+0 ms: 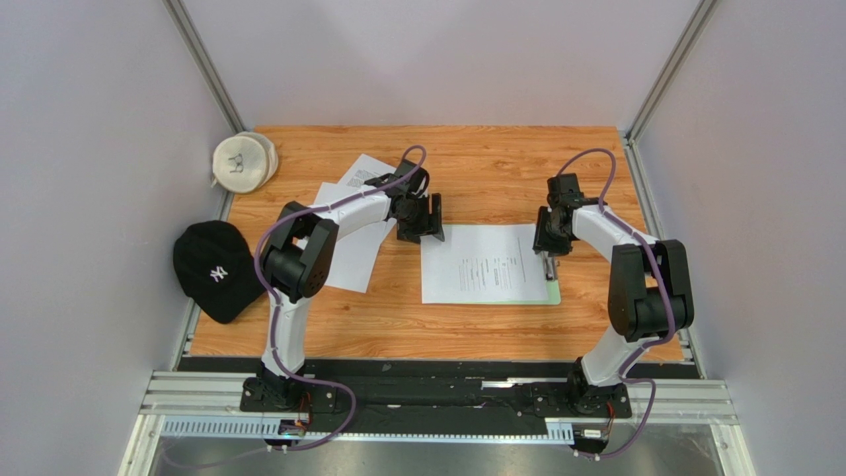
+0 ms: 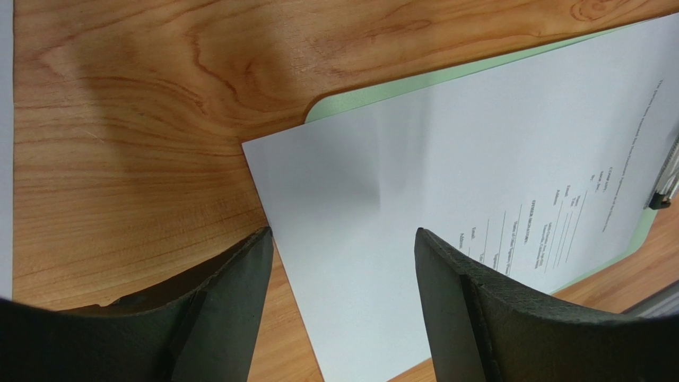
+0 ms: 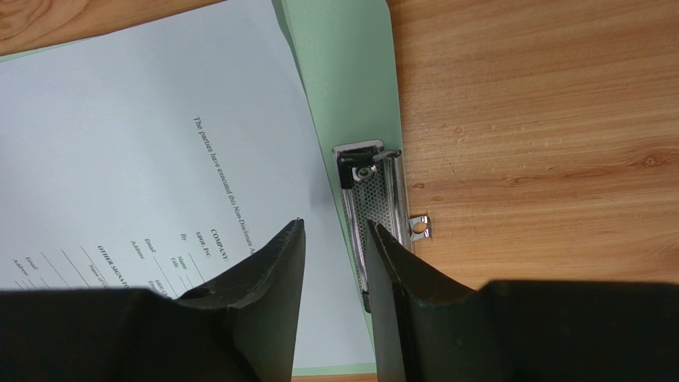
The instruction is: Put the files into the folder
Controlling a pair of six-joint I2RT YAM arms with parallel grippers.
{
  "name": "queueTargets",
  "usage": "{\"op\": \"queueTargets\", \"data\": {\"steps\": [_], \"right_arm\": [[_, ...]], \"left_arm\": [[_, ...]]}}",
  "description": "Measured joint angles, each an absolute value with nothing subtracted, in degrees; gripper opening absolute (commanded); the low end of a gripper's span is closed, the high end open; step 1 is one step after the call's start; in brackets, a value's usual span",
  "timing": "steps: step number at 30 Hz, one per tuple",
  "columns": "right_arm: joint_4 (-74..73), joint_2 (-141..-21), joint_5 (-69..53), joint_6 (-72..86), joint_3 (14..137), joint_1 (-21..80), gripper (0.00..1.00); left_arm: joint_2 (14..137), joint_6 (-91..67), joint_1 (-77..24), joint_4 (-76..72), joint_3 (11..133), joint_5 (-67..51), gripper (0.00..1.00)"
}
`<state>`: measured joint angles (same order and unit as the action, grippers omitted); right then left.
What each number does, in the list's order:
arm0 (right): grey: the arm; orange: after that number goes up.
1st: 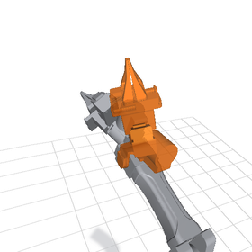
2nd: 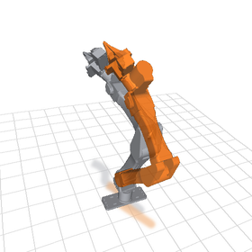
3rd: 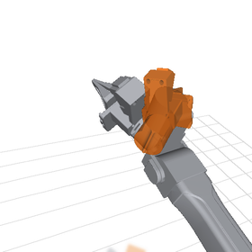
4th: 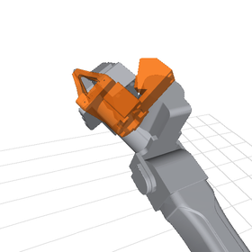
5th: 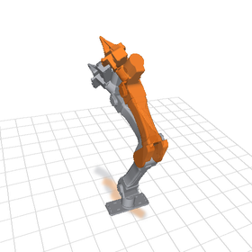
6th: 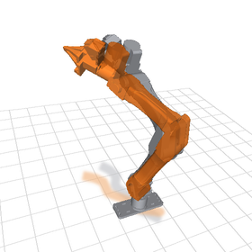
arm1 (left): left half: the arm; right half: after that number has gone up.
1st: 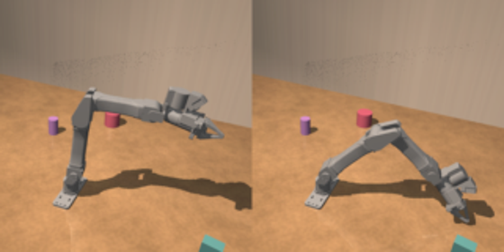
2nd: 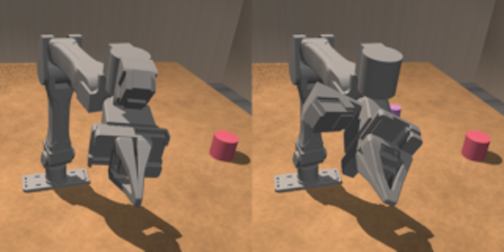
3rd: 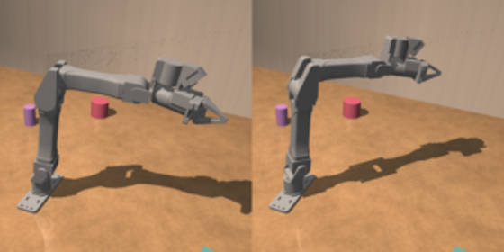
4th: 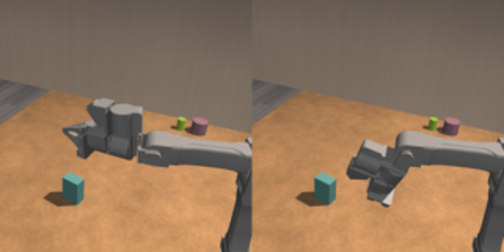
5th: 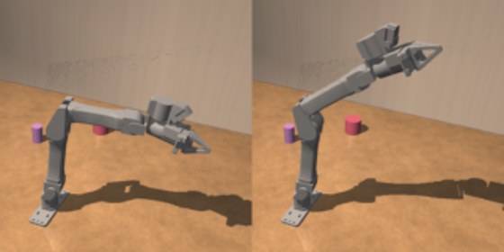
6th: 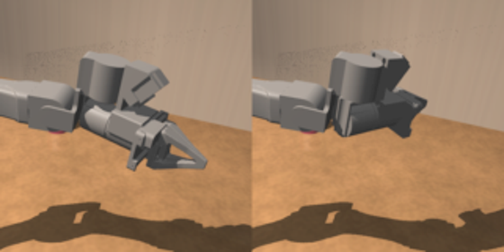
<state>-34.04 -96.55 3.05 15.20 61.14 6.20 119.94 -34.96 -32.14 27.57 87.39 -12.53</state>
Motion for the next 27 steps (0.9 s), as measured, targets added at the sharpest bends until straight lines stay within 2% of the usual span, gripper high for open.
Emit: {"op": "queueTargets", "data": {"steps": [6,11,14,22,25,26,27], "right_arm": [[-34.1,-97.4,3.6,15.2,61.1,6.2,0.28],[-34.7,-98.4,5.1,15.2,61.1,6.2,0.26],[-34.9,-98.4,5.6,15.2,61.1,6.2,0.21],[-34.9,-98.4,5.5,15.2,61.1,6.2,0.21],[-34.9,-98.4,5.1,15.2,61.1,6.2,0.42],[-34.9,-98.4,5.0,15.4,61.1,6.2,0.54],[-34.9,-98.2,4.8,15.7,61.1,6.2,0.57]], "left_arm": [[119.6,-32.8,-32.9,30.6,88.5,-8.0,0.77],[117.2,-33.1,-34.9,32.1,88.6,-7.0,0.72],[116.1,-33.8,-37.7,31.2,88.8,-8.4,0.7],[118.1,-34.4,-46.1,30.5,92.9,-10.8,0.72],[119.3,-34.6,-47.1,31.0,94.4,-11.7,0.72],[119.8,-34.7,-47.2,31.2,95.1,-11.8,0.72],[120.2,-34.9,-47.2,31.2,95.7,-11.7,0.72]]}}
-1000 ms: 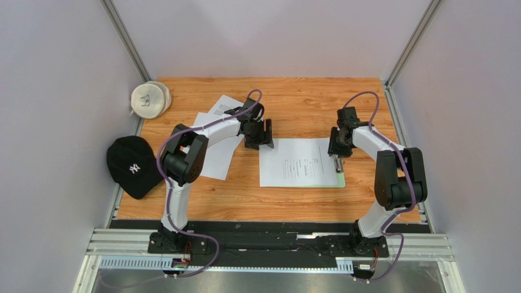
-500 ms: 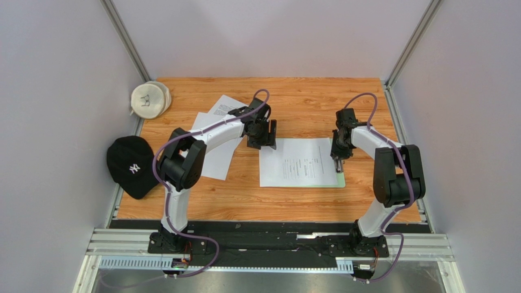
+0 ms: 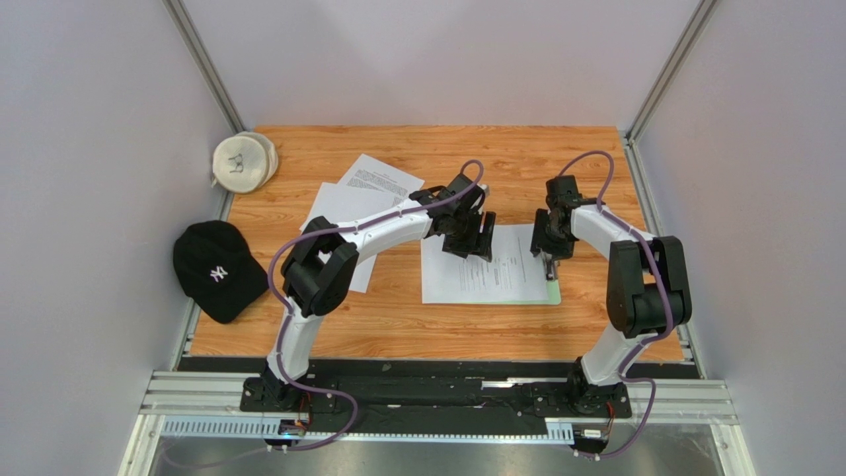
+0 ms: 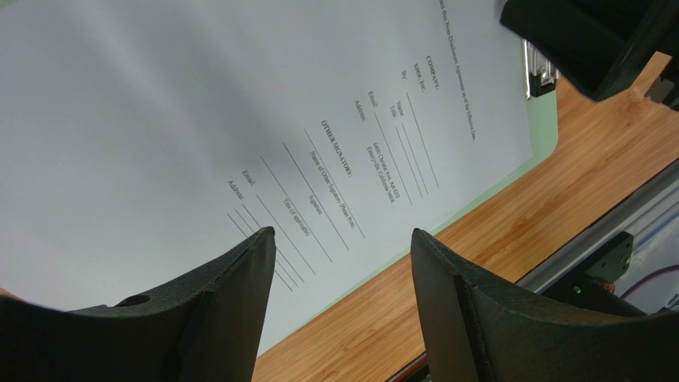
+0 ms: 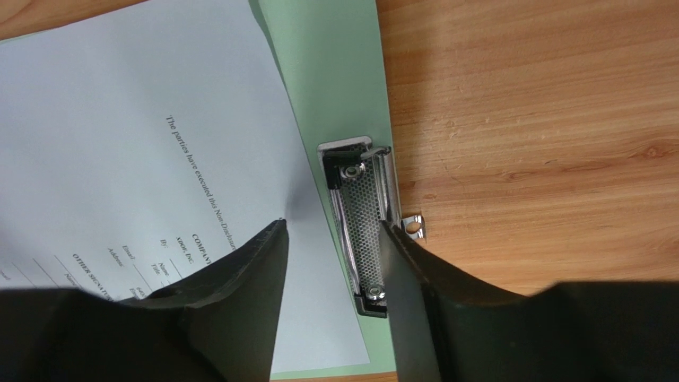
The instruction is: Put the files into the folder
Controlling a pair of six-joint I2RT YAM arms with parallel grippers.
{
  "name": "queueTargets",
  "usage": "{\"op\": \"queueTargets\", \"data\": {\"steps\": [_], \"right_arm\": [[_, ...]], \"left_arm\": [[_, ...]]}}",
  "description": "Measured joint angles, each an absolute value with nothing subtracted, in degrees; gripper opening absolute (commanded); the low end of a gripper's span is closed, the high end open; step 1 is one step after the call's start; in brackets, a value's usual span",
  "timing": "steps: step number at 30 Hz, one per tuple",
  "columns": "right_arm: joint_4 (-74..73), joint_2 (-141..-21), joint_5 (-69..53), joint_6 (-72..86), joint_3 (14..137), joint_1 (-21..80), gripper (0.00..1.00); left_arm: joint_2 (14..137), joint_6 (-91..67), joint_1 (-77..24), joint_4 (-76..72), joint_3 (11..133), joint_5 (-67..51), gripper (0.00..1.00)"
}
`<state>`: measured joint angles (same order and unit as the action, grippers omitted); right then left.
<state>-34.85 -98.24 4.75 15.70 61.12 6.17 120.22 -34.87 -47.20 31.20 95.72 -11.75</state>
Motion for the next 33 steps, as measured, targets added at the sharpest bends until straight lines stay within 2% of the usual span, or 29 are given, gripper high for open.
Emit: {"op": "queueTargets", "data": {"steps": [4,8,12,19,25,30,33], "right_arm": [[-34.8,-97.2,2.6,15.8,62.5,5.8,0.6],[-34.3,-99.8,-1.6,14.9,69.7,4.4,0.38],[-31.3,-106.5,-6.6,14.0,77.1,2.4,0.37],[-31.3,-112.9,-11.5,12.1,78.9,1.0,0.34],[-31.8,-113.6,-13.6,11.1,79.4,0.9,0.31],[-31.8,-114.0,-13.7,10.5,79.4,0.9,0.23],[-31.8,-114.4,-13.6,10.2,79.4,0.8,0.15]], "left_arm": [[121.2,-36.4,-47.2,31.6,97.3,-11.8,0.7],[123.2,-38.2,-47.2,31.3,99.4,-12.7,0.7],[123.6,-40.1,-47.2,30.0,99.4,-14.4,0.7],[123.6,-40.5,-47.2,26.3,99.3,-17.4,0.7],[123.6,-40.4,-47.2,25.5,99.3,-20.0,0.7],[123.6,-40.4,-47.2,25.5,99.3,-21.1,0.7],[123.6,-40.3,-47.2,25.5,99.3,-21.2,0.7]]}}
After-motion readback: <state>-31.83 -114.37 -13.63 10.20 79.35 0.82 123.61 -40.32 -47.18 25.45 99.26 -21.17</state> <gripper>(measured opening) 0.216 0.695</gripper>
